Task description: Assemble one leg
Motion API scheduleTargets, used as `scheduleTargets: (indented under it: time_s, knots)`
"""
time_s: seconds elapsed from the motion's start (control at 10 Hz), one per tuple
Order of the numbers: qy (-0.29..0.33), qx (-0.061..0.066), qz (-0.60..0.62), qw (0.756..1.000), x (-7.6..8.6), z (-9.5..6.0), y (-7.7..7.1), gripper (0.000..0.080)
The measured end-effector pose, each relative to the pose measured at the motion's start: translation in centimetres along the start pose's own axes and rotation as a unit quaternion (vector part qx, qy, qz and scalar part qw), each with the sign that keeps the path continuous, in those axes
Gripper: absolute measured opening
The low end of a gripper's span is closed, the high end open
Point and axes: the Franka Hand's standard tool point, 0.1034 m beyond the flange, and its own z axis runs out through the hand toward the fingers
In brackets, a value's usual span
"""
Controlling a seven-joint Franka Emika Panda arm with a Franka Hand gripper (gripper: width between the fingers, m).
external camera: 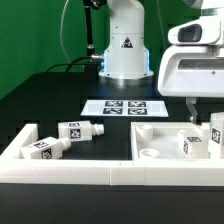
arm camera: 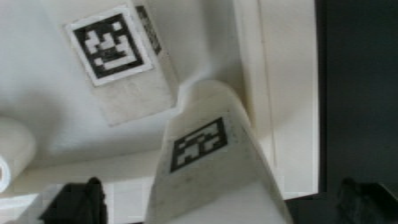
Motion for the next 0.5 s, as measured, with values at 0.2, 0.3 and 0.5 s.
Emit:
scheduleTargets:
  time_s: [0.2,0.3,0.5]
  knots:
    - [0.000,-0.004,-0.076,0.997,0.11,0.11,0.56,0.0649]
    - [0.000,-0.004,-0.091,0.996,0.13,0.14,0.75,0.0649]
    - [0.000,-0.004,-0.083,0.997,0.13,0.14,0.73,0.0391]
